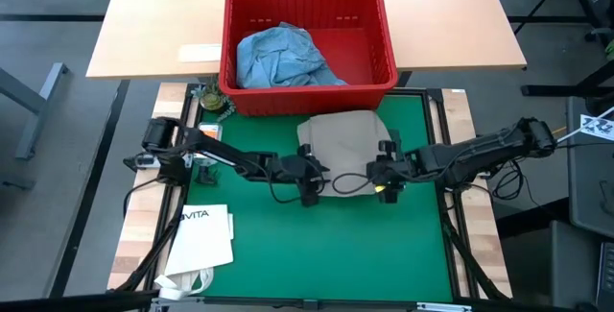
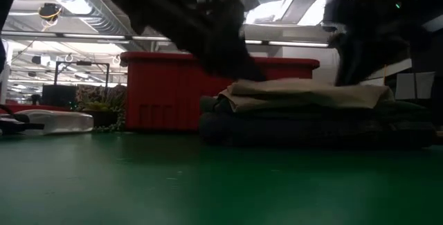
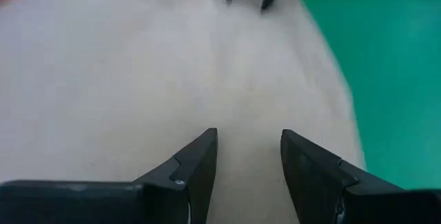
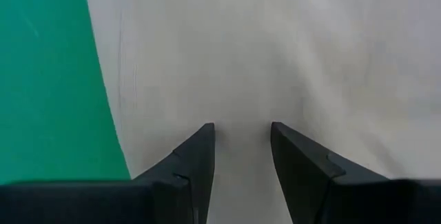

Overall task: Fold Laundry from Bin
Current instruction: Stack the gray shorts on top of the green shirt

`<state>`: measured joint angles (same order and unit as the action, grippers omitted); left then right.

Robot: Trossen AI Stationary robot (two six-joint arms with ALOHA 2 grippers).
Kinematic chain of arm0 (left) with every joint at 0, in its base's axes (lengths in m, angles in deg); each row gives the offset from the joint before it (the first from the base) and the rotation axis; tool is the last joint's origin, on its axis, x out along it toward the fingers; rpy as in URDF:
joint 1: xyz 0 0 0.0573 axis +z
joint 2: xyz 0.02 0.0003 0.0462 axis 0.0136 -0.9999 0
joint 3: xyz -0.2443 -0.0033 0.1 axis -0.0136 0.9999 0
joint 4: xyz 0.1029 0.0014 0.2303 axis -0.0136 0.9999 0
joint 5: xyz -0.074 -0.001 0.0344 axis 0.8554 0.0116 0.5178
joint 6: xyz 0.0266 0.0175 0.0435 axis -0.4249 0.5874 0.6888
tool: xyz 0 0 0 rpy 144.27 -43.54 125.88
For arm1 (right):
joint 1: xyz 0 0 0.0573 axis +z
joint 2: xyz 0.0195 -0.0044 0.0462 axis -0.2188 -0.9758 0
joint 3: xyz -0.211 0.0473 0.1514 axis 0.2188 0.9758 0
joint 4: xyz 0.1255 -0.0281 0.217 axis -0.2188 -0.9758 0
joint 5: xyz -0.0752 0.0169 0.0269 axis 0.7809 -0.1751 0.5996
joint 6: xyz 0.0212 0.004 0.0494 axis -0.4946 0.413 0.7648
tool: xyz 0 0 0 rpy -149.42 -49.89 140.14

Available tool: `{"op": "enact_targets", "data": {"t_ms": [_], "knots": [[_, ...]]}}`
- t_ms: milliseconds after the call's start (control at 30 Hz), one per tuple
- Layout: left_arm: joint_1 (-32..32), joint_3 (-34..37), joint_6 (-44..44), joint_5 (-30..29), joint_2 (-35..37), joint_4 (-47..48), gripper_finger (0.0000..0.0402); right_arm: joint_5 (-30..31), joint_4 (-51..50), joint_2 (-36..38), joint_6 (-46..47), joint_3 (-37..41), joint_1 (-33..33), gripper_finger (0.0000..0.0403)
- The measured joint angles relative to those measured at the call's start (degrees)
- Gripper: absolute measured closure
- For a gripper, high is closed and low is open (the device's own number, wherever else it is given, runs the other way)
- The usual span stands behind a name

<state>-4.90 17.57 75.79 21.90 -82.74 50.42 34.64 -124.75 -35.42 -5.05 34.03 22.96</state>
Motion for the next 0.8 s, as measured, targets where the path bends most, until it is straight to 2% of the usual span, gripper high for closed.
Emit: {"op": "enact_targets", "data": {"t_ms": [200,333,600,800], "knots": [[0.4,-0.15,-0.02,0.15,-5.6,-1.39,0.0246,0.03,1.02,0.02,5.74,5.72,0.21,0.026],[0.41,-0.26,0.0,0.17,-6.59,-1.46,0.0246,-0.14,1.78,0.11,6.47,8.15,0.22,0.026],[0.14,-0.19,-2.38,0.31,-6.47,-1.1,0.0246,-2.52,1.18,0.15,6.23,8.37,0.21,0.026],[-0.02,0.2,-2.84,0.85,-1.26,1.61,0.0246,-2.4,-1.35,0.09,2.85,4.66,0.16,0.026]]}}
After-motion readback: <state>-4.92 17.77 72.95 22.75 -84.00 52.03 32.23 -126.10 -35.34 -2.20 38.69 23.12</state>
